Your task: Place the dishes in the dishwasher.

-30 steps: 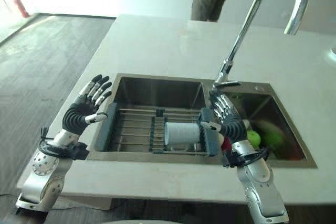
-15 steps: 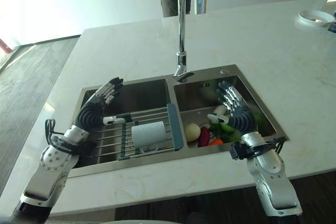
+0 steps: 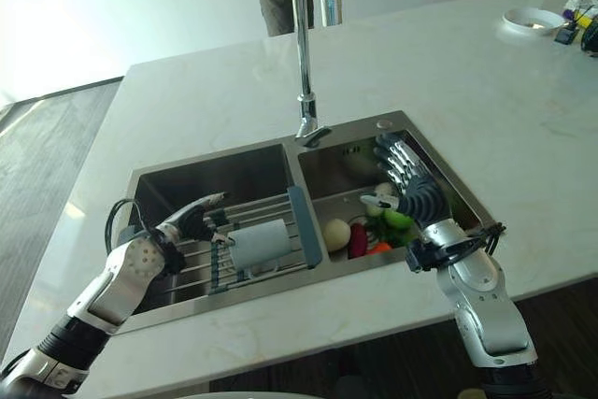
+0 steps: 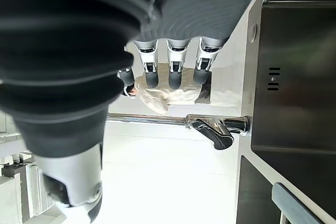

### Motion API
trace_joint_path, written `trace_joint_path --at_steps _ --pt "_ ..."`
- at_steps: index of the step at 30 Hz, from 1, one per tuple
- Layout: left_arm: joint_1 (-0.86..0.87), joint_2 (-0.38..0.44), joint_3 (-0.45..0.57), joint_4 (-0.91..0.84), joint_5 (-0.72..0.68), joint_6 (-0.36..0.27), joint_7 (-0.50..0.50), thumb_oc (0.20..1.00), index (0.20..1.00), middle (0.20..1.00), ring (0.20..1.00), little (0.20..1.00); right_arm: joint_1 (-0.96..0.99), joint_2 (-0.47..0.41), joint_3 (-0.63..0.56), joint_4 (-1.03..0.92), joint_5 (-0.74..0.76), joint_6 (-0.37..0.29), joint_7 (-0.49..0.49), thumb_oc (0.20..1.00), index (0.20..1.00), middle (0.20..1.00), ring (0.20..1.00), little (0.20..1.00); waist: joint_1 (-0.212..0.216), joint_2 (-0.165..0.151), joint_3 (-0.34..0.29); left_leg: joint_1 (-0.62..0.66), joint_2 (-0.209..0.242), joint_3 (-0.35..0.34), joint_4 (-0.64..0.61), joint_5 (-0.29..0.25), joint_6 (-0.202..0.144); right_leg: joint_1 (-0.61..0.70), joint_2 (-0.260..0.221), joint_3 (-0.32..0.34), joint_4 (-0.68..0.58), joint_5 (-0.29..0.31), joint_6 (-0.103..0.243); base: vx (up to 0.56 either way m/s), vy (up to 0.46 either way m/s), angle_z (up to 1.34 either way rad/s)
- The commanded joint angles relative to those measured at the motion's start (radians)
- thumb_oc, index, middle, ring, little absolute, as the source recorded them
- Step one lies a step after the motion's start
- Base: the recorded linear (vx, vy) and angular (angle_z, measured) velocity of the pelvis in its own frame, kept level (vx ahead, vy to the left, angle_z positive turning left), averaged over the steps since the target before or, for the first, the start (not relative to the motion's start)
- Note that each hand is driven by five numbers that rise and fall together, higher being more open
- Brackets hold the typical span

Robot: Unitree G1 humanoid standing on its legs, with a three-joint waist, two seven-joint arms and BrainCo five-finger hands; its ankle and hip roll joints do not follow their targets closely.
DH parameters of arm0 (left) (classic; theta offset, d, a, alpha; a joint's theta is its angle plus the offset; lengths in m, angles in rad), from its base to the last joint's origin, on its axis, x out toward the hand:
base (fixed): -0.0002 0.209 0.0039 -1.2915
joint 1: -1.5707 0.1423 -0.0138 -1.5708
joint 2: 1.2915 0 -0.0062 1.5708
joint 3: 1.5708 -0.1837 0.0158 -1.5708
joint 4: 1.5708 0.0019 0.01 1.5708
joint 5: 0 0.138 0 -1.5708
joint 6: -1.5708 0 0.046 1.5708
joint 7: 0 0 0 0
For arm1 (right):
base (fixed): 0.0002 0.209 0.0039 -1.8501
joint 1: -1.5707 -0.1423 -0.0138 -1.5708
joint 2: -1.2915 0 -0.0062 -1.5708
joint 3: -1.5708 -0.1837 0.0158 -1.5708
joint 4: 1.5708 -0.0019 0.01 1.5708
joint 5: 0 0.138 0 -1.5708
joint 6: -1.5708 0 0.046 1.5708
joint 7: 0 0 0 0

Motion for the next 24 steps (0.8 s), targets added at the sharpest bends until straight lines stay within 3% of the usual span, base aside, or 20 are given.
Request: trace_joint_path --at_steps 1,13,24 --pt "-0.090 0.049 -0.002 0.034 0.043 -0.003 0.006 1.000 1.000 1.000 1.000 1.000 -0.063 0.015 -0.011 -0.037 -0.008 -0.033 0.020 1.000 1.000 1.000 1.000 1.000 -0.017 -0.056 -0.029 -0.003 0.055 -0.018 0.005 0.028 -0.025 0.101 -0.084 -0.015 0.006 -0.088 0.102 0.03 0.012 -0.12" --pt "-0.060 0.025 -0.009 0.023 0.037 0.041 -0.066 1.000 1.000 1.000 1.000 1.000 -0.055 0.020 -0.021 -0.049 -0.029 -0.016 0.052 1.000 1.000 1.000 1.000 1.000 -0.018 -0.059 -0.025 0.002 0.054 -0.008 0.005 0.023 -0.021 0.104 -0.084 -0.014 0.006 -0.093 0.104 0.01 0.004 -0.04" --pt "-0.034 0.005 -0.037 0.034 0.081 0.041 -0.119 1.000 1.000 1.000 1.000 1.000 -0.052 0.028 -0.018 -0.058 -0.042 -0.008 0.059 1.000 1.000 1.000 1.000 1.000 -0.018 -0.061 -0.020 0.003 0.056 0.002 0.005 0.024 -0.020 0.107 -0.080 -0.013 0.006 -0.097 0.102 0.01 0.001 0.00"
